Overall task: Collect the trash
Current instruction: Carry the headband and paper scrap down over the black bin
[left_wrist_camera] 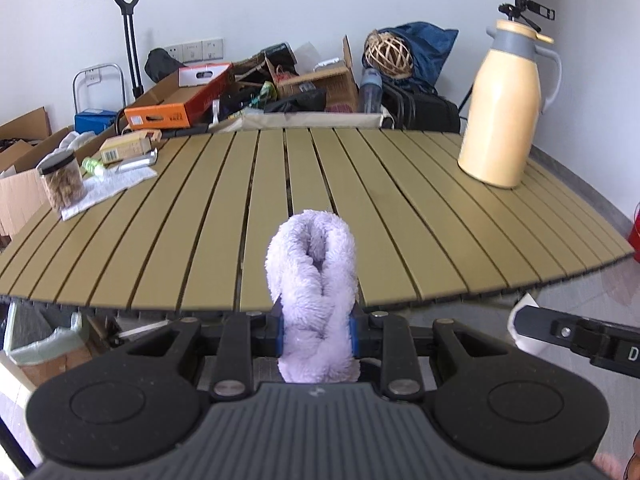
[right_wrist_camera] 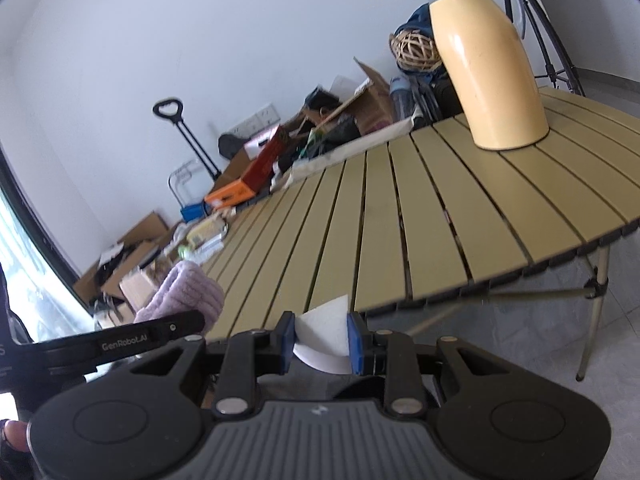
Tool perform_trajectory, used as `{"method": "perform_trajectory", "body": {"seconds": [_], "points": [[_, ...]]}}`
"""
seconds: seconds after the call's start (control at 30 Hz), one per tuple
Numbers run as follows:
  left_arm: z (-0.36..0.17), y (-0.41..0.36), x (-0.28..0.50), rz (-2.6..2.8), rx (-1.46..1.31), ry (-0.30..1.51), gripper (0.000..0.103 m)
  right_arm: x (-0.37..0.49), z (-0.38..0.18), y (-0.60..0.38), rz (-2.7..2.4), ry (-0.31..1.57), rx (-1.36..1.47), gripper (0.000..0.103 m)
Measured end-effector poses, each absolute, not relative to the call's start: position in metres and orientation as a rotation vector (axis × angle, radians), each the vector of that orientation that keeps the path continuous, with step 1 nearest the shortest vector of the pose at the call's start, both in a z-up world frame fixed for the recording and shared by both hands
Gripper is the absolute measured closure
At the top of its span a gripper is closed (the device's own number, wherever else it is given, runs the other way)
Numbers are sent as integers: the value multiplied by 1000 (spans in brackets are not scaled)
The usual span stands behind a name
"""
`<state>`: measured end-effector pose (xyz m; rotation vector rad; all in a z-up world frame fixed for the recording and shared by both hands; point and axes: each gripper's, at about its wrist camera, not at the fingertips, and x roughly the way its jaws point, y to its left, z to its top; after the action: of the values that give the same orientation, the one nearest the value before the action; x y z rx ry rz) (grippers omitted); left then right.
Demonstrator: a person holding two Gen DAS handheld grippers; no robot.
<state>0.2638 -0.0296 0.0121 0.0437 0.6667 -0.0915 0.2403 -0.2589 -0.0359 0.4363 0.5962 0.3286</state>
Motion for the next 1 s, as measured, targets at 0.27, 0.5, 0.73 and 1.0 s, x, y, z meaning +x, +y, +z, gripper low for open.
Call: {"method": "perform_trajectory", "body": {"seconds": [0.27, 0.5, 0.73, 1.0], "points": [[-21, -25, 235, -80, 60, 724, 75, 217, -54, -239, 332, 672, 361, 77], [-57, -14, 220, -51, 46, 796, 75, 203, -79, -224, 332, 753, 289, 77], [-90, -9, 212, -40, 46, 871, 75, 195, -108, -205, 333, 836, 224, 77], [-114, -9, 210, -36, 44, 937, 75, 193, -140, -189, 335, 928, 161, 77]]}}
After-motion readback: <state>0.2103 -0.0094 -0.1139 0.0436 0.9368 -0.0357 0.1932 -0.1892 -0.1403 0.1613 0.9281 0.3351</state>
